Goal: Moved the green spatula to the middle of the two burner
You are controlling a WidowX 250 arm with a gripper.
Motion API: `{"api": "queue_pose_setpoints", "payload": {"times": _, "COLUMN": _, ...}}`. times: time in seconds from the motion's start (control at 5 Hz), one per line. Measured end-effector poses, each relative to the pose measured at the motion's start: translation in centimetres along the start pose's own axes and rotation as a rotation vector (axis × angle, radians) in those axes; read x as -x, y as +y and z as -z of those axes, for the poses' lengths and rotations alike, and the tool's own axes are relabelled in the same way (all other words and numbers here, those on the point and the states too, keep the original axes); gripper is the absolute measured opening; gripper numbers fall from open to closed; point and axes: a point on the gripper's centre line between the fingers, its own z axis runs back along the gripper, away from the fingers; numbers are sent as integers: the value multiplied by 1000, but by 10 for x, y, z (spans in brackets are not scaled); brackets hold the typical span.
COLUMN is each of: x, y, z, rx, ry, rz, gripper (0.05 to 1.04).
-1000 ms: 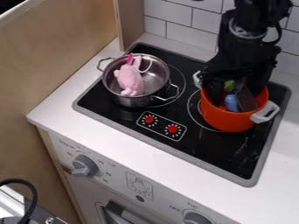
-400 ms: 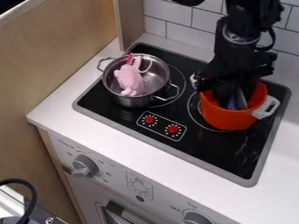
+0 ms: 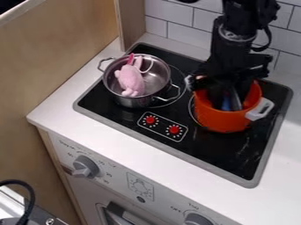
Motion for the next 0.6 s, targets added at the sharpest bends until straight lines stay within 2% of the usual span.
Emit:
{"api": "queue_pose_setpoints", "payload": {"times": 0.4, "x": -3, "y": -3, "z": -22, "rx": -44, "ry": 25, "rz": -18, "gripper": 145}}
{"api": "queue_pose_setpoints", "payload": {"times": 0.6, "x": -4, "y": -2, "z": -29, "rx": -65, "ry": 29, "rz": -29, "gripper": 118}}
